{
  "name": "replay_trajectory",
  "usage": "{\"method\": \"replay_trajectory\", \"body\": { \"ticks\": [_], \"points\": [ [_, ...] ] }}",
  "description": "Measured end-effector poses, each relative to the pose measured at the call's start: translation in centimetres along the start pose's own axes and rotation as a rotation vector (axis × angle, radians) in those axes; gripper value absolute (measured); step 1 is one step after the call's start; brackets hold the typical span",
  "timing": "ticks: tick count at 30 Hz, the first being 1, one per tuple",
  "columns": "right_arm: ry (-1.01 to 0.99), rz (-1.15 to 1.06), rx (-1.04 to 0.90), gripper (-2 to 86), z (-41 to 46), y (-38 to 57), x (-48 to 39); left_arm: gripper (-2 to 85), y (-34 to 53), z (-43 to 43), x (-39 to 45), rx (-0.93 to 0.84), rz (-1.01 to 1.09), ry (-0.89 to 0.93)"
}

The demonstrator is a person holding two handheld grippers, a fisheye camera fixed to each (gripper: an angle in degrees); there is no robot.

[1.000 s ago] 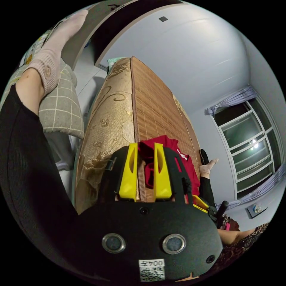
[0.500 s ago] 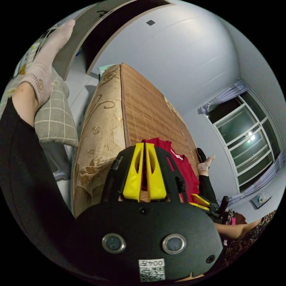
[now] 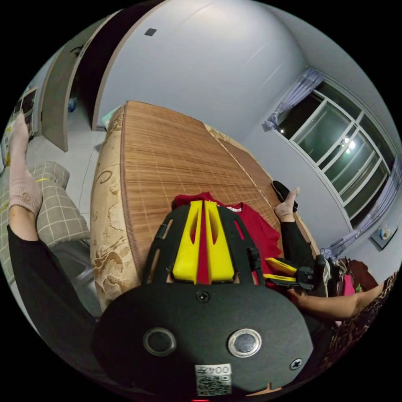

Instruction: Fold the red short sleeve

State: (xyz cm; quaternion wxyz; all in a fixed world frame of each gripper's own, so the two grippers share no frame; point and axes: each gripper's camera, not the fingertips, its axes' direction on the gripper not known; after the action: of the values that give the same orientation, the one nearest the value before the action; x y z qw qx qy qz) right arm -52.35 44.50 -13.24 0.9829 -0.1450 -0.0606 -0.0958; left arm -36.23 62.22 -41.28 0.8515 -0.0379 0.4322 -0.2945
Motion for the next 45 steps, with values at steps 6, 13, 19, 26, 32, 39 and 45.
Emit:
{"method": "replay_trajectory", "body": {
  "ticks": [6,13,19,26,32,39,45],
  "points": [
    [-0.006,0.002,0.001,15.8,0.4,-0.4,0.0,1.6,1.4,4.9,4.9,-0.116,0.08,-0.057],
    [-0.005,0.002,0.001,15.8,0.8,-1.2,-0.1,4.9,4.3,7.4,9.9,-0.196,0.211,-0.059],
    [-0.005,0.002,0.001,15.8,1.2,-2.2,-0.1,9.4,6.7,5.2,10.6,-0.211,0.348,-0.294],
    [-0.009,0.003,0.0,15.9,1.6,-3.5,-0.2,13.7,7.0,6.7,7.6,-0.208,0.162,-0.298],
    [-0.009,0.003,0.001,15.8,1.9,-4.9,-0.3,7.1,7.5,8.8,9.8,-0.174,0.226,-0.314],
    [-0.011,0.004,0.001,15.8,2.3,-6.9,-0.3,5.1,10.2,10.4,14.7,-0.29,0.585,-0.283],
    [-0.011,0.004,0.002,15.8,2.6,-8.7,-0.4,11.6,10.9,12.7,15.2,-0.492,0.671,-0.23]
  ]
}}
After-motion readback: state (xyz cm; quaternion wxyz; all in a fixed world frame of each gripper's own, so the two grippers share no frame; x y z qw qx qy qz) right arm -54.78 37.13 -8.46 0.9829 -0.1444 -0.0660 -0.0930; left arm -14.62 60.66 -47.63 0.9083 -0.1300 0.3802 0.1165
